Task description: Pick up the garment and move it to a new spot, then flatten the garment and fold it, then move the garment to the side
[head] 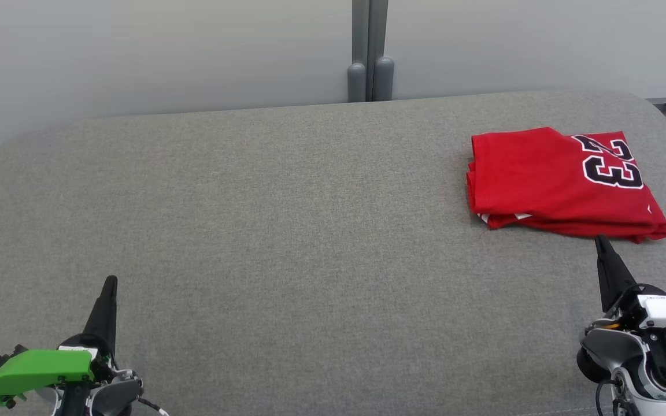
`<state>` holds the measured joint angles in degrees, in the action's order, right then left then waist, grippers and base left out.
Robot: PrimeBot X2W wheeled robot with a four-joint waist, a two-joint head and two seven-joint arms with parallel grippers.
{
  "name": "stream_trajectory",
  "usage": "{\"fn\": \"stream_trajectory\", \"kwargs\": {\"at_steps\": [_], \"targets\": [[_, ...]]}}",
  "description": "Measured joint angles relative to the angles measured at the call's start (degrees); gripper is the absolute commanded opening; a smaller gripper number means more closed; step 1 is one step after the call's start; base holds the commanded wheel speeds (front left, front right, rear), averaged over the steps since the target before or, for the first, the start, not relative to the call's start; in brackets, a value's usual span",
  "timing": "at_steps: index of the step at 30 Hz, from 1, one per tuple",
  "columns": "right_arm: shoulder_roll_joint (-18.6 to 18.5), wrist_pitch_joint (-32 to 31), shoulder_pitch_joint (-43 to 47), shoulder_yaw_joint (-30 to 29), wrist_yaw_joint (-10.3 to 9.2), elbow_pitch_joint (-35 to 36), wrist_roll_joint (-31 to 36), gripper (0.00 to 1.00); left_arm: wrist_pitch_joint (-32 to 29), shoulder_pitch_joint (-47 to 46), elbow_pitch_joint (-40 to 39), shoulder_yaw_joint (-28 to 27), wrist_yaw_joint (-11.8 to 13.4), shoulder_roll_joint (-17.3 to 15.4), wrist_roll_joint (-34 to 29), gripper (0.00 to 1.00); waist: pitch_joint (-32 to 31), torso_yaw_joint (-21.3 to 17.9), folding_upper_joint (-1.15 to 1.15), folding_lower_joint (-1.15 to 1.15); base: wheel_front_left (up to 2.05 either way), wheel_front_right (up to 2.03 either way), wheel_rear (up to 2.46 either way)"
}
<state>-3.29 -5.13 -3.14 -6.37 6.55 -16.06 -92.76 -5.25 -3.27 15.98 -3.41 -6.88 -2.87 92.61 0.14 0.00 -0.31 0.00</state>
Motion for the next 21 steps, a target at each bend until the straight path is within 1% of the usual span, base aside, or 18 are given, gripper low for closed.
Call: {"fn": "stream_trajectory", "kwargs": {"at_steps": [21], "targets": [[0.0, 0.0, 0.0, 0.0, 0.01, -0.1, 0.0, 0.0, 0.0, 0.0, 0.1, 0.0, -0.2, 0.0, 0.0, 0.0, 0.0, 0.0, 0.0, 0.0, 0.0, 0.0, 0.0]]}}
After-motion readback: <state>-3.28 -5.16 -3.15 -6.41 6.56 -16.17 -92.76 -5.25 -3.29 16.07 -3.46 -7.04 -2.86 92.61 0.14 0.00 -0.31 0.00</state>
